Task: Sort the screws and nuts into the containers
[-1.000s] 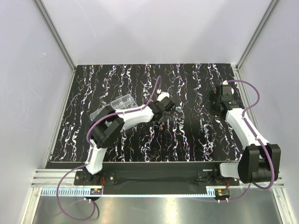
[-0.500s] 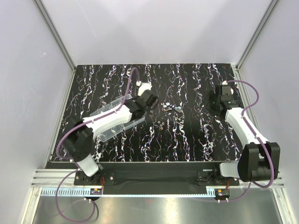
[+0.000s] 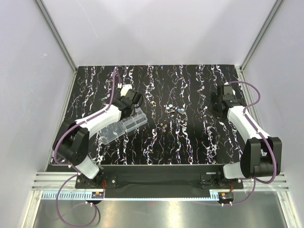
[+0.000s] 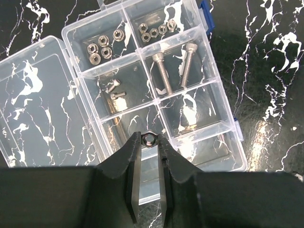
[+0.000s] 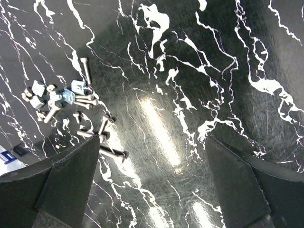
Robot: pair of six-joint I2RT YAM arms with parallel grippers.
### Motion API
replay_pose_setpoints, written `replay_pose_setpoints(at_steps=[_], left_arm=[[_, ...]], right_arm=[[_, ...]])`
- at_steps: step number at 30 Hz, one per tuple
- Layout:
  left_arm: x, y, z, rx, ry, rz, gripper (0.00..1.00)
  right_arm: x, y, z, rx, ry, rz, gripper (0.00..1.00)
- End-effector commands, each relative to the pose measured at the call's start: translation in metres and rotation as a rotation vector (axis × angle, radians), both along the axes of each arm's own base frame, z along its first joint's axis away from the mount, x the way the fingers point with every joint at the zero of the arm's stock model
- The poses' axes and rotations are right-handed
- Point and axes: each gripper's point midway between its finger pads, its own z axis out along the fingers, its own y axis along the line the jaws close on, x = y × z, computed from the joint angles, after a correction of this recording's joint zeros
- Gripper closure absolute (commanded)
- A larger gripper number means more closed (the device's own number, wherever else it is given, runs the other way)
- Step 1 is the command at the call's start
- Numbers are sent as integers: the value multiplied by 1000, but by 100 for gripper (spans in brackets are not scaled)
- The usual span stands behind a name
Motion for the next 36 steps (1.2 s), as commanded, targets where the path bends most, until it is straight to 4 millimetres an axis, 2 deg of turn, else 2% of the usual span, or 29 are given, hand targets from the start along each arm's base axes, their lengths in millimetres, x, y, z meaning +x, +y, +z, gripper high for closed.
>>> replay_pose_setpoints(at_steps=[1,8,11,13,17,21,24,25,27,28,31,34,36], left_arm=[[7,3,-2,0,-35,39,80],[11,13,-20,37,-3,68,80],[12,11,-22,32,-1,64,75],[12,11,-22,35,-1,65,69],[14,13,-12,43,-8,61,56],[14,-5,13,3,-46,-25,44],[13,-39,39,-25,-87,-156,37],[7,-60,39,-39,-78,-230,36],[7,-88,42,-60,-76,-290,36],[-1,-109,41,-75,-72,-343,36],[-7,-151,26,-101,-44,-426,36],[-8,-180,5,-138,-5,-477,36],[-5,-190,-9,-132,23,-489,37]], right_arm=[[15,4,17,9,-48,11,0],[20,5,18,8,-39,20,0],[21,5,22,8,-48,20,0],[22,4,24,7,-53,19,0],[23,7,24,15,-48,29,0],[22,5,27,9,-53,31,0],[19,4,25,-3,-50,27,0],[19,3,24,-2,-47,26,0],[19,5,24,7,-45,25,0],[18,5,23,7,-44,22,0],[17,4,26,5,-56,21,0],[15,3,30,3,-67,19,0],[14,3,31,1,-72,19,0]])
